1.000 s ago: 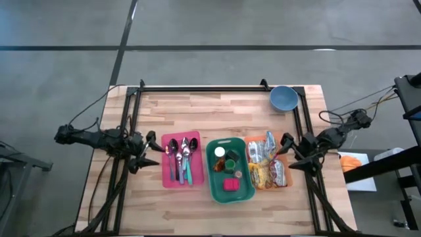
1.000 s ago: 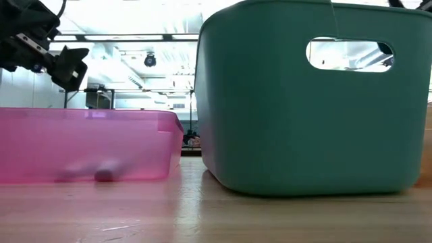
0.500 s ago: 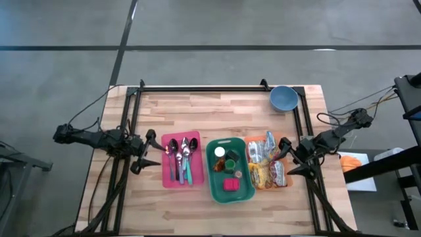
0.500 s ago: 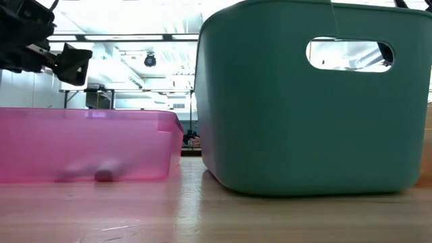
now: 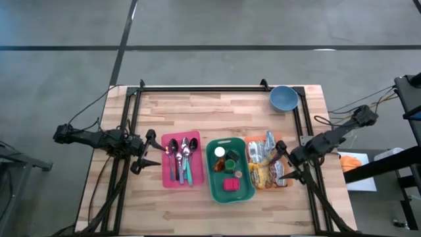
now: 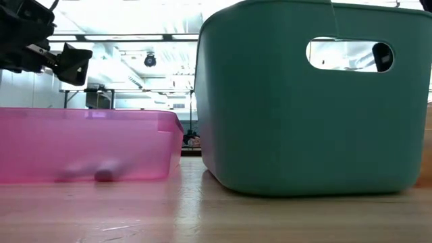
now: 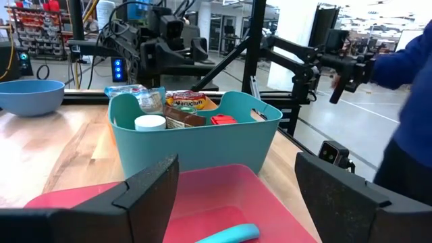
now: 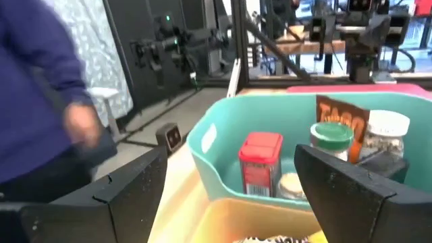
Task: Pick & Place Food Item
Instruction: Return to Home Position
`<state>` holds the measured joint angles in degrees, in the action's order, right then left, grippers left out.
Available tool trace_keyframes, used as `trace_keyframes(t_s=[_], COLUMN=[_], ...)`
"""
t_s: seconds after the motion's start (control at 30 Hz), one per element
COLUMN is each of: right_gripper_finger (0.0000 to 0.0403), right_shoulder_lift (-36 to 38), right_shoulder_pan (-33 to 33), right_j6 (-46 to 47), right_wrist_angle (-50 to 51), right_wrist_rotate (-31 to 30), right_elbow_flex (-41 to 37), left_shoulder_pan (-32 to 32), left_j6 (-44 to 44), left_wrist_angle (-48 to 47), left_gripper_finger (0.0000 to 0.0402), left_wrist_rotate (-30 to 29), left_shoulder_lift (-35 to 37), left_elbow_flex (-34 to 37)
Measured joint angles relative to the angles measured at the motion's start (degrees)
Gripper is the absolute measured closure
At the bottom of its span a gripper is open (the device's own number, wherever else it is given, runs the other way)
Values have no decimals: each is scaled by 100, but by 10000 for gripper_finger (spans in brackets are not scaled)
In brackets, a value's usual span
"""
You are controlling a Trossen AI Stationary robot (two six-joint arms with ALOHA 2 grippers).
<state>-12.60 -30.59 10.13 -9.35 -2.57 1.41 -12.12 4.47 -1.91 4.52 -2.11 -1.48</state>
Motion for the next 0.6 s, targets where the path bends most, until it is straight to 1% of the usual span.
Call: trace_keyframes(t_s=[0.27, 0.6], right_gripper_finger=[84, 84], right_shoulder_lift=[-309, -441], right_shoulder_pan=[0, 0], right_j6=[15, -2], right_wrist_angle=[18, 18], right_wrist_rotate=[0, -2], right_elbow_flex=[0, 0], left_shoulder_pan=[0, 0], left_j6=[2, 2], left_wrist_angle=[0, -2], left_gripper_finger=[103, 103], left_wrist_rotate=[-1, -1], left_shoulder_lift=[2, 2], left_elbow_flex=[0, 0])
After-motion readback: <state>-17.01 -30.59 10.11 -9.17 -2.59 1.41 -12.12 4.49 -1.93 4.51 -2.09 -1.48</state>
